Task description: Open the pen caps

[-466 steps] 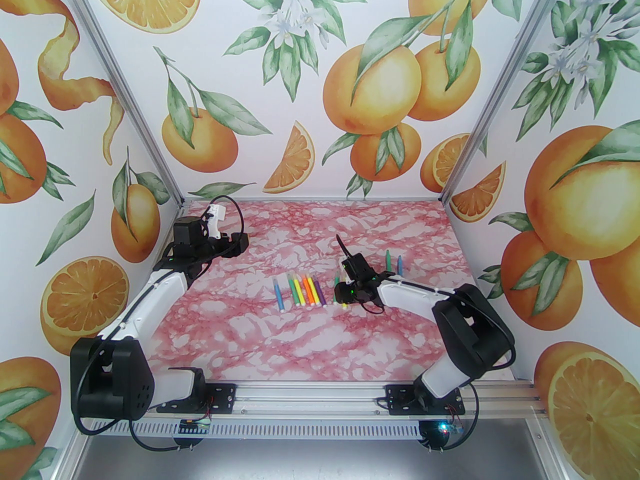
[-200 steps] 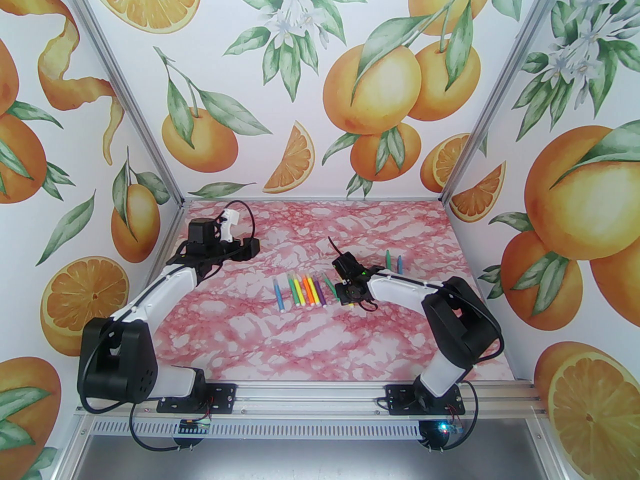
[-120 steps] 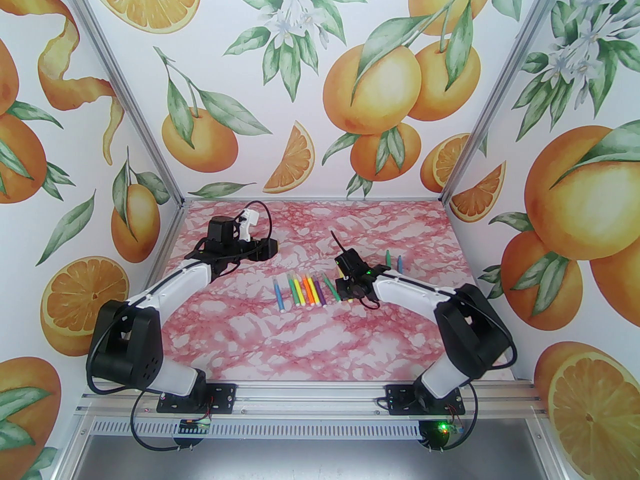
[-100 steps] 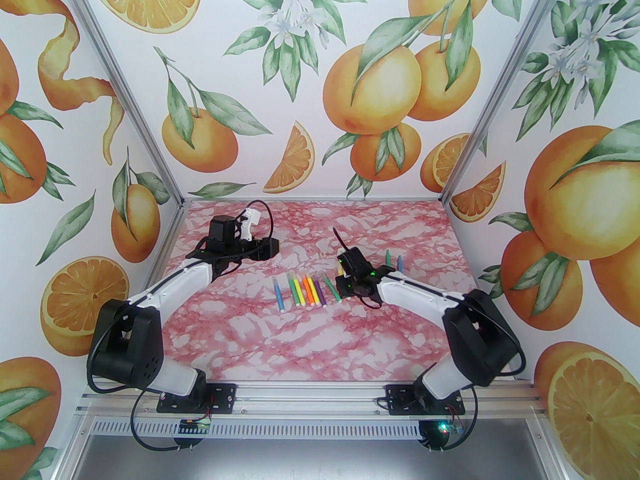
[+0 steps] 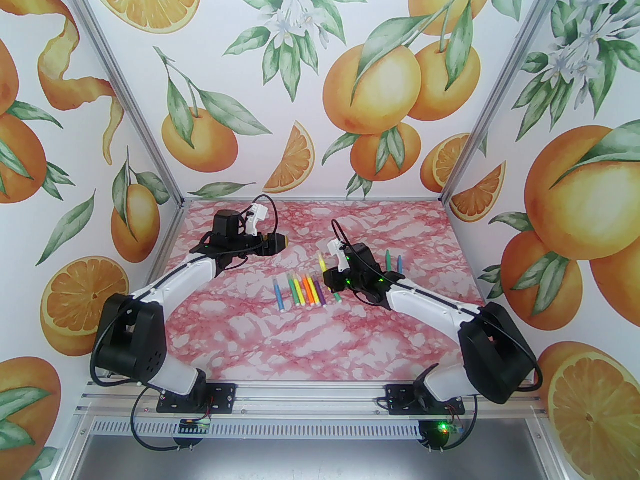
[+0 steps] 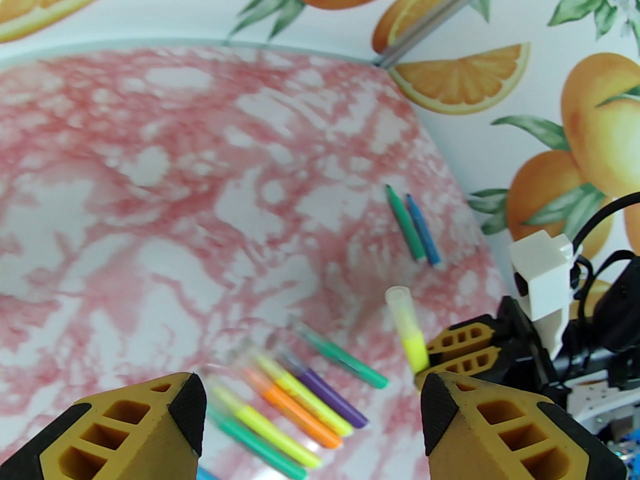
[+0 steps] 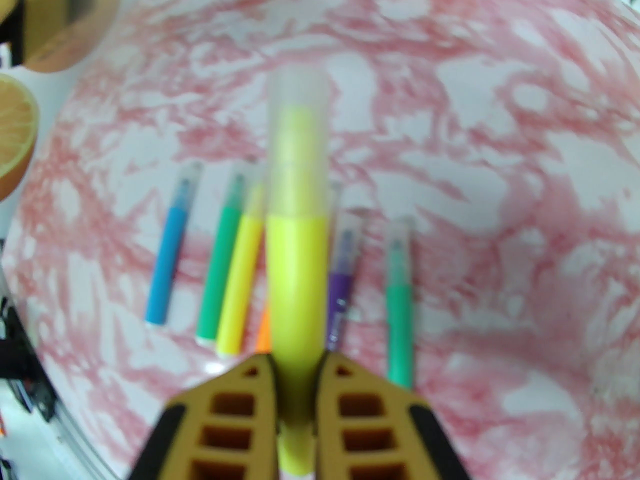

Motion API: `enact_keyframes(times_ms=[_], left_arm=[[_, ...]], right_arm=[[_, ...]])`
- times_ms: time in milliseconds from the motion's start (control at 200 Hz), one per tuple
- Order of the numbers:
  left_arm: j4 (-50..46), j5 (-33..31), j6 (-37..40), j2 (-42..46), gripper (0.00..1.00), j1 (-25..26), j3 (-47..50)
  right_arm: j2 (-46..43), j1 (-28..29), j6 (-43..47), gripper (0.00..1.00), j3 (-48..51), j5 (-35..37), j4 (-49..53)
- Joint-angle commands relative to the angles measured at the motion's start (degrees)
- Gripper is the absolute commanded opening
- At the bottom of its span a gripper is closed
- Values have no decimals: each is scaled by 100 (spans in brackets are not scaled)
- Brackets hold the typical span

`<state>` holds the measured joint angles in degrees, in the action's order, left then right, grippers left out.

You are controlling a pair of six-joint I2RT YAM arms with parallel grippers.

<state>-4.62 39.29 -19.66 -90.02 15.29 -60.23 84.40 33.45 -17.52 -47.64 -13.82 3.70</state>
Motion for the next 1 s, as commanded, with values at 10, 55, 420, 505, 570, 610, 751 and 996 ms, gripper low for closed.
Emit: enact_keyframes(times_ms=[10,55,420,505,570,610,751,996], left_arm=[[198,641,-173,-120,71,104,-200],[220,737,-204,-148,70,143,-217],[260,1417,-197,-434,63,408,-395],[246,1458,-196,-511,61,489,-487],[234,1457,-196,-567,60,543,-537],[234,1458,-195,-593,60,572,-568],[234,1459,-203,-674,57,652,-630],[221,1485,-195,-788,51,677,-729]], right_arm=[[-179,-6,82,0,34,-406,-639],[-183,-8,82,0,26,-452,-714],[-174,85,49,0,13,-873,-1092],[-172,111,47,0,21,-965,-1174],[-183,128,56,0,34,-981,-1221],[-195,135,56,0,35,-997,-1247],[-147,136,90,0,6,-1035,-1217],[-47,136,126,0,-44,-1121,-1255]])
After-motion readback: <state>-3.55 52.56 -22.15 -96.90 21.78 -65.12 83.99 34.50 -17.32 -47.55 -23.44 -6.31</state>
